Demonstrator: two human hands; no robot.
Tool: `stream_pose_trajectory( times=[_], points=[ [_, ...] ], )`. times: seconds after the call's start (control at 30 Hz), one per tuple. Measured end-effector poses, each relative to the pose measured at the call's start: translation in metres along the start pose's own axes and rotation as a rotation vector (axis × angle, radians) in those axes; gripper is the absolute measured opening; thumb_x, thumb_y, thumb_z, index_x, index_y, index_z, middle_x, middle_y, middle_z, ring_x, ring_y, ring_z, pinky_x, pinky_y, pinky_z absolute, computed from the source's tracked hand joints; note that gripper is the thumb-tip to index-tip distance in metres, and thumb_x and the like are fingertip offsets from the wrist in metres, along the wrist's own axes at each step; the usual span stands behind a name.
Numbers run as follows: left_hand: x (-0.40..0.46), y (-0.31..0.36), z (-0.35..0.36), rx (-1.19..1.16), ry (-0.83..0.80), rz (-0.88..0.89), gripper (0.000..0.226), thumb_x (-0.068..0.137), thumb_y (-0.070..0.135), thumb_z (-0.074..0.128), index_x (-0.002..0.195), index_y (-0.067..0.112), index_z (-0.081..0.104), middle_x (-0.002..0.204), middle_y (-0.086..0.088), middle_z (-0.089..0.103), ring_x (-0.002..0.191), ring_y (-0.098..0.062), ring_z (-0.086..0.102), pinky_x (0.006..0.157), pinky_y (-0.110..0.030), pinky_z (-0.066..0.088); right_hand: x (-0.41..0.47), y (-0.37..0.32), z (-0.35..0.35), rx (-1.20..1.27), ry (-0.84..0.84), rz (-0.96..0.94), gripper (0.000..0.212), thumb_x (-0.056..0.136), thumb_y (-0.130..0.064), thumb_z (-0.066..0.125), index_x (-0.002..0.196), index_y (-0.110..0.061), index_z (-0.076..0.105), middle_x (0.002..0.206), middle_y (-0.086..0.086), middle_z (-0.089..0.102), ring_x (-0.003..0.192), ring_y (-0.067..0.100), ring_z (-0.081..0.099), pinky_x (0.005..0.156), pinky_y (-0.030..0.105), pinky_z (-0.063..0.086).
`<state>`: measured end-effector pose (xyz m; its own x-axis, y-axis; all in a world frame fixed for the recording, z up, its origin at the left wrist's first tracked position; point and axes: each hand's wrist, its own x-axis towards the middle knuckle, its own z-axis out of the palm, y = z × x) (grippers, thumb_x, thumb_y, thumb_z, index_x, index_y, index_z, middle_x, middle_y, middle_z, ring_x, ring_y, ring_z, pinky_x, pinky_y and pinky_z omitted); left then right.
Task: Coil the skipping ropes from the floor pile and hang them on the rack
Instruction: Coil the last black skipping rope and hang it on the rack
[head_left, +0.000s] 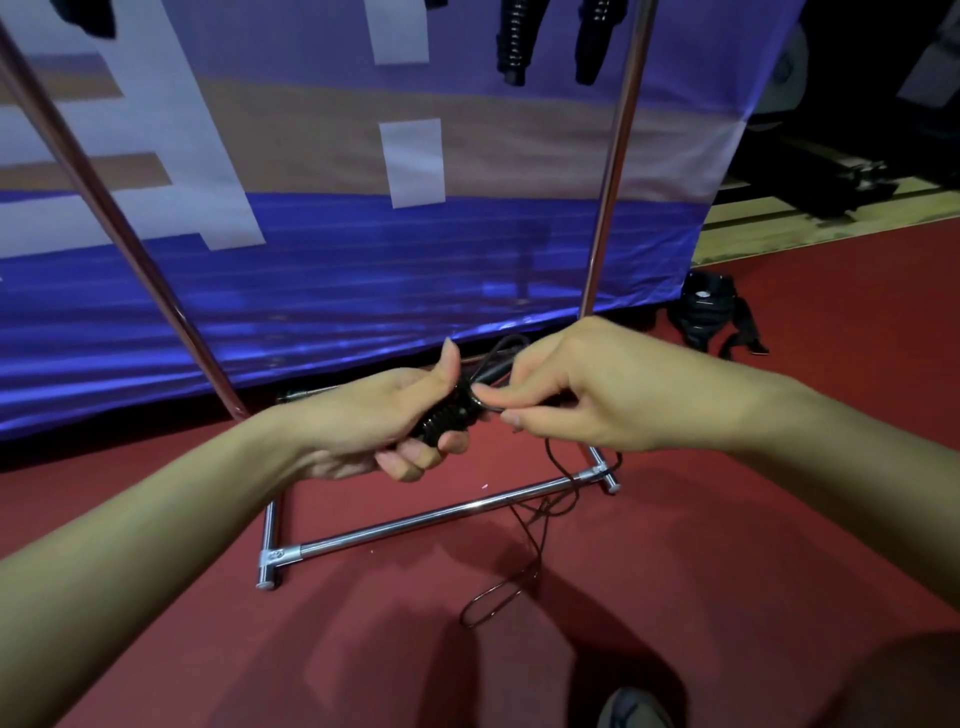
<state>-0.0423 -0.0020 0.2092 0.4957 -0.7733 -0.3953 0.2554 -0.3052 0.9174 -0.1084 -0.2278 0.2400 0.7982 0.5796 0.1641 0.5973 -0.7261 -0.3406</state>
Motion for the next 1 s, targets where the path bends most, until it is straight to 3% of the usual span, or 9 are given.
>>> stream_pose_trajectory(
  times=[0.07,0.2,0.3,0.37,0.5,0.6,0.77,0.9,1.0],
  points=[
    [0.002,0.002,0.003,0.014,0.073,-0.031,0.06,0.095,0.07,0.036,0.099,0.016,0.063,0.069,-0.002,0.043,0.051,-0.008,0.019,0.037,-0.017,0.014,0.001,0.004,0.009,-0.007,0.041,-0.038,0.029,0.099,-0.023,0.068,0.128,-0.024,0.073,0.087,-0.009,0.069,0.077,0.003,0.057,0.072,0.012,0.039],
    [0.005,0.01,-0.001,-0.007,0.192,0.005,0.046,0.105,0.053,0.04,0.105,0.011,0.06,0.068,-0.003,0.044,0.05,-0.009,0.018,0.039,-0.018,0.01,0.0,0.007,0.014,0.194,0.196,0.13,0.026,0.099,-0.027,0.068,0.124,-0.029,0.074,0.089,-0.013,0.073,0.082,-0.001,0.065,0.076,0.008,0.041],
    [0.004,0.014,-0.001,-0.046,0.223,0.059,0.041,0.107,0.045,0.04,0.108,0.009,0.058,0.068,-0.003,0.045,0.051,-0.01,0.019,0.039,-0.019,0.01,0.001,0.009,0.018,0.545,0.233,0.333,0.014,0.098,-0.023,0.069,0.108,-0.023,0.079,0.081,-0.012,0.076,0.073,0.001,0.066,0.078,0.017,0.052],
    [0.001,0.016,0.001,-0.085,0.194,0.088,0.035,0.107,0.042,0.043,0.104,0.01,0.056,0.07,-0.004,0.044,0.051,-0.009,0.019,0.038,-0.018,0.012,0.0,0.012,0.024,0.723,0.131,0.438,0.011,0.097,-0.021,0.069,0.096,-0.013,0.076,0.075,-0.005,0.071,0.072,0.01,0.063,0.075,0.028,0.052],
    [-0.007,0.023,0.002,-0.17,0.109,0.117,0.032,0.097,0.043,0.052,0.106,0.015,0.064,0.068,-0.001,0.043,0.047,-0.004,0.022,0.035,-0.014,0.013,-0.007,0.022,0.034,0.64,-0.279,0.402,0.019,0.104,-0.024,0.059,0.09,-0.018,0.07,0.079,-0.001,0.068,0.074,0.012,0.064,0.072,0.023,0.051],
    [-0.014,0.027,-0.001,-0.14,0.088,0.102,0.028,0.088,0.047,0.057,0.079,0.029,0.076,0.063,0.002,0.041,0.042,-0.002,0.023,0.034,-0.013,0.011,-0.012,0.031,0.029,0.63,-0.424,0.338,0.027,0.109,-0.026,0.048,0.103,-0.013,0.071,0.072,-0.008,0.065,0.069,0.009,0.06,0.076,0.025,0.051],
    [-0.021,0.02,-0.017,-0.085,-0.019,0.139,0.043,0.078,0.056,0.082,0.07,0.024,0.054,0.062,0.004,0.041,0.042,0.0,0.026,0.032,-0.01,0.02,-0.017,0.038,0.017,0.911,-0.395,0.341,0.042,0.1,-0.049,0.048,0.103,-0.018,0.076,0.07,-0.008,0.037,0.066,0.006,0.04,0.08,0.029,0.052],
    [-0.026,0.023,-0.014,0.067,-0.141,0.065,0.046,0.076,0.051,0.083,0.06,0.021,0.053,0.056,0.003,0.041,0.038,0.0,0.027,0.031,-0.011,0.024,-0.013,0.036,0.004,0.535,-0.292,0.286,0.031,0.105,-0.033,0.05,0.098,-0.02,0.078,0.07,-0.02,0.057,0.07,0.0,0.051,0.075,0.015,0.045],
    [-0.026,0.025,-0.005,0.183,-0.238,-0.011,0.032,0.085,0.039,0.067,0.057,0.025,0.058,0.05,0.007,0.047,0.035,0.001,0.027,0.032,-0.012,0.02,-0.011,0.035,-0.001,0.589,-0.295,0.305,0.033,0.099,-0.042,0.054,0.097,-0.019,0.077,0.076,-0.024,0.061,0.076,-0.001,0.05,0.076,0.014,0.041]
  ],
)
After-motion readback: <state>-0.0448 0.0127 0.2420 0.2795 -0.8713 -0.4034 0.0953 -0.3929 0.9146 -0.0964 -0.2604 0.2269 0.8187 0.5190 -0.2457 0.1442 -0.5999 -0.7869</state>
